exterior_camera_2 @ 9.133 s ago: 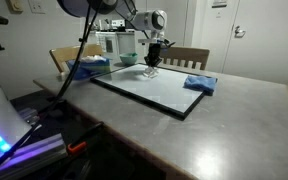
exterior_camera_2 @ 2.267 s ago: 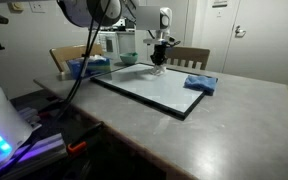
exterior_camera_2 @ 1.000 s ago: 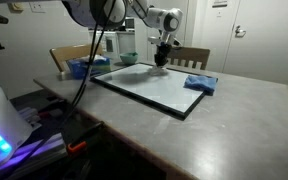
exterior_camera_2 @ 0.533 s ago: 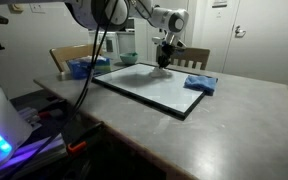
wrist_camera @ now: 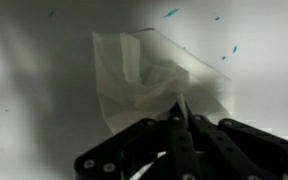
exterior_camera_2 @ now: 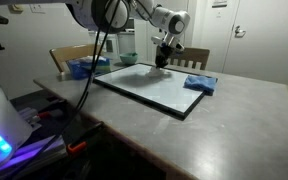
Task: Pick up the wipe and rub the white board
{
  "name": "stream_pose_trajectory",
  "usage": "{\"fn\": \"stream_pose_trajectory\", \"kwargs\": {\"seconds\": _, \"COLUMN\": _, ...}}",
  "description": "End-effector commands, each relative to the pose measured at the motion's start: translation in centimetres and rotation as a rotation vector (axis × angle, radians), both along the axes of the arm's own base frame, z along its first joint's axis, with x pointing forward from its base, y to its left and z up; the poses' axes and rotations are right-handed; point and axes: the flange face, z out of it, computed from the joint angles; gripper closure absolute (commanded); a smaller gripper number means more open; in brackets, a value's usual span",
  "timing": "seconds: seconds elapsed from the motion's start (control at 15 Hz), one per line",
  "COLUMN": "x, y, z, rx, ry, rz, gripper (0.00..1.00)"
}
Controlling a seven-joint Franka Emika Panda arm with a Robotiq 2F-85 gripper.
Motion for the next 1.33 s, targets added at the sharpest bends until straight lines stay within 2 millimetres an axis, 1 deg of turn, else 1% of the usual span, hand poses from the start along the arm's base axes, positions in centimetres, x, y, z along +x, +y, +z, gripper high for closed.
{"fn": "stream_pose_trajectory", "kwargs": {"seconds": 0.0, "x": -1.2, "y": 4.7, "z": -6.0, "rx": 0.071, "ry": 0.011, "rz": 0.141, "gripper": 1.00}}
{"fn": "stream_pose_trajectory", "kwargs": {"seconds": 0.07, "x": -1.4, "y": 5.7, "z": -6.3, "rx": 0.084, "ry": 0.015, "rz": 0.169, "gripper": 1.00}}
{"fn": "stream_pose_trajectory", "kwargs": {"seconds": 0.2, "x": -1.8, "y": 6.7, "z": -7.0, "rx": 0.100, "ry": 0.031, "rz": 0.194, "gripper": 1.00}}
{"fn": "stream_pose_trajectory", "kwargs": {"seconds": 0.27, "x": -2.1, "y": 6.3, "z": -7.2, "rx": 0.084, "ry": 0.055, "rz": 0.186, "gripper": 1.00}}
{"fn": "stream_pose_trajectory", "kwargs": {"seconds": 0.4, "x": -2.3, "y": 5.2, "z": -6.9, "rx": 0.052, "ry": 0.094, "rz": 0.153, "gripper": 1.00}}
{"fn": "stream_pose_trajectory", "kwargs": {"seconds": 0.6, "x": -2.5, "y": 2.7, "z": -6.1, "rx": -0.049, "ry": 0.151, "rz": 0.056, "gripper": 1.00}}
{"fn": "stream_pose_trajectory", "kwargs": {"seconds": 0.8, "x": -2.7, "y": 0.8, "z": -6.2, "rx": -0.133, "ry": 0.185, "rz": -0.029, "gripper": 1.00}}
{"fn": "stream_pose_trajectory", "kwargs": {"seconds": 1.0, "x": -2.8, "y": -0.3, "z": -6.6, "rx": -0.210, "ry": 0.196, "rz": -0.088, "gripper": 1.00}}
{"fn": "stream_pose_trajectory", "kwargs": {"seconds": 1.27, "x": -2.6, "y": -1.0, "z": -7.1, "rx": -0.204, "ry": 0.163, "rz": -0.066, "gripper": 1.00}}
